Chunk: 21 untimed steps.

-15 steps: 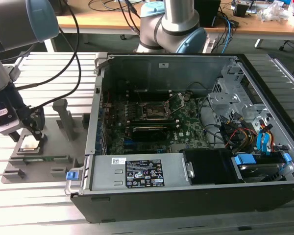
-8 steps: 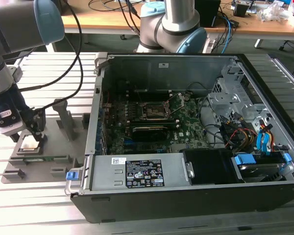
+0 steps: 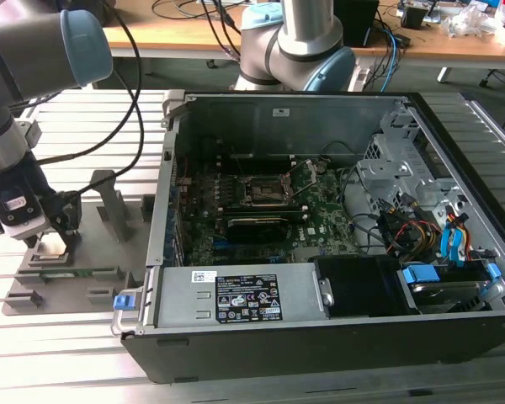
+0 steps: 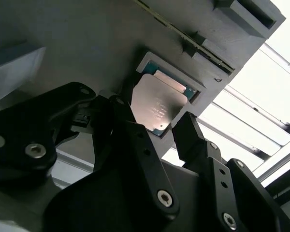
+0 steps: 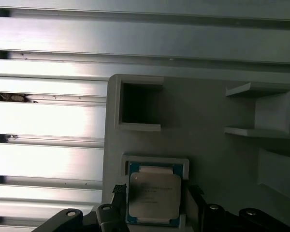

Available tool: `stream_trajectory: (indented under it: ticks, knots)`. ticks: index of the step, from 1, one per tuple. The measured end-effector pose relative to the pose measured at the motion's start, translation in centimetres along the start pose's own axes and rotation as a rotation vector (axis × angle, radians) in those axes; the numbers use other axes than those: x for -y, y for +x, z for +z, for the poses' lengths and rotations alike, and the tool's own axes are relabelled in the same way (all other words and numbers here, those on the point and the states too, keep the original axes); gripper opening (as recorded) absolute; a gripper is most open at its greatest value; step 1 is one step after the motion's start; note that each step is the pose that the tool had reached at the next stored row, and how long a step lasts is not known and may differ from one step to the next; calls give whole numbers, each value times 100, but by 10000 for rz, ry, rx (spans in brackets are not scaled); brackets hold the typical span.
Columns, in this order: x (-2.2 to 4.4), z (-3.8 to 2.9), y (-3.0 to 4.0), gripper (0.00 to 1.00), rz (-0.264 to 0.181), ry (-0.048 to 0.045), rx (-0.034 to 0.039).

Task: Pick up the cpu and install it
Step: 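Pick up the cpu and move it towards the insertion slot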

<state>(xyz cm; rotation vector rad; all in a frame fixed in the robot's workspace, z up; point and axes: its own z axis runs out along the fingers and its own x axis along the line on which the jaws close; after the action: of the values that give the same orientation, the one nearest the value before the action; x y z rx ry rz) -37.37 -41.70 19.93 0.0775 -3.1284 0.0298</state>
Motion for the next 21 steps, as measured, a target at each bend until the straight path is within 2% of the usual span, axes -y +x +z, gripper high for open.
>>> stream_trajectory:
  ticks: [3,10,12,21]
  knots:
    - [3,81,-1,60,0,-1,1]
    - [3,83,-1,60,0,-1,1]
    - [3,82,-1,54,0,0,-1]
    - [3,85,-1,54,0,-1,1]
